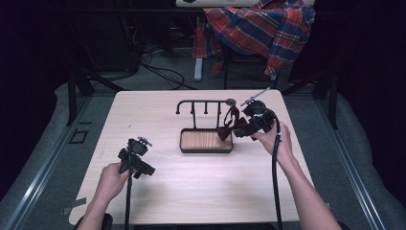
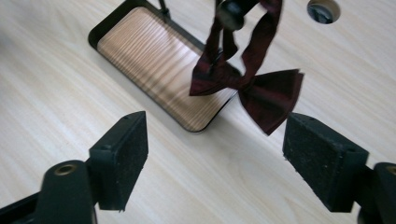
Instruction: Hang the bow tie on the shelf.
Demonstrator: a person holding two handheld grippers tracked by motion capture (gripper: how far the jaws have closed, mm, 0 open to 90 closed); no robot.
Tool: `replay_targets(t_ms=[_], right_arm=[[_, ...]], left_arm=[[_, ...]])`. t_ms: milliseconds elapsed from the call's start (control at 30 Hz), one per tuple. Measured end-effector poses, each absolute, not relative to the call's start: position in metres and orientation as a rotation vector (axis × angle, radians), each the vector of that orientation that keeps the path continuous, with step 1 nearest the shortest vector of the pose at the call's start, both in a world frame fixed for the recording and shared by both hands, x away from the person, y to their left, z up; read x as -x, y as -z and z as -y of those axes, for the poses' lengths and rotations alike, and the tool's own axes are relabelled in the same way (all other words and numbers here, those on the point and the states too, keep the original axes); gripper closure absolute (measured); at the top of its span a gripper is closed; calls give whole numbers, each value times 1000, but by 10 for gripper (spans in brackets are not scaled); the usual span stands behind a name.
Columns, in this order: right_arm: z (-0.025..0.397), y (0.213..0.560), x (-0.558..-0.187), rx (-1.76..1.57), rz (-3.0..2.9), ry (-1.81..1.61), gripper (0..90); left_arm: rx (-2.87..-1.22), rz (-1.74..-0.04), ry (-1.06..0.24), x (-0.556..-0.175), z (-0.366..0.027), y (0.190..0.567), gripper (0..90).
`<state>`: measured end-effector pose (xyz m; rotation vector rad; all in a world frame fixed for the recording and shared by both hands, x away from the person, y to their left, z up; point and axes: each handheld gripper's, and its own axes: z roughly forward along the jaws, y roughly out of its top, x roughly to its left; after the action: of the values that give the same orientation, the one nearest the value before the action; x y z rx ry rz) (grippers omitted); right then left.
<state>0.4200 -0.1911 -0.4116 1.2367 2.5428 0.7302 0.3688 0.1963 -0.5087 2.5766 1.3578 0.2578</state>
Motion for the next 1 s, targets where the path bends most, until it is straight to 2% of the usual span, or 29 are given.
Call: replay_targets(t_ms=[367,733,833,1000], right_arm=[[186,416,-397,-1203,-2607,-756,125],[183,435,-377,-1161,-2671,-738,64],[181,440,-373,-1147,-2688,-734,7],[176,451,-365,-1115,-2730,-674,1]], left_arm=[[-2579,-1362,-255,-369,-196,509,147],[-2581,-1361,-261,-368,-196,509,147],[-2584,-1357,-260,-368,-196,509,147],[-2590,-1350,-260,-368,-195,509,147]])
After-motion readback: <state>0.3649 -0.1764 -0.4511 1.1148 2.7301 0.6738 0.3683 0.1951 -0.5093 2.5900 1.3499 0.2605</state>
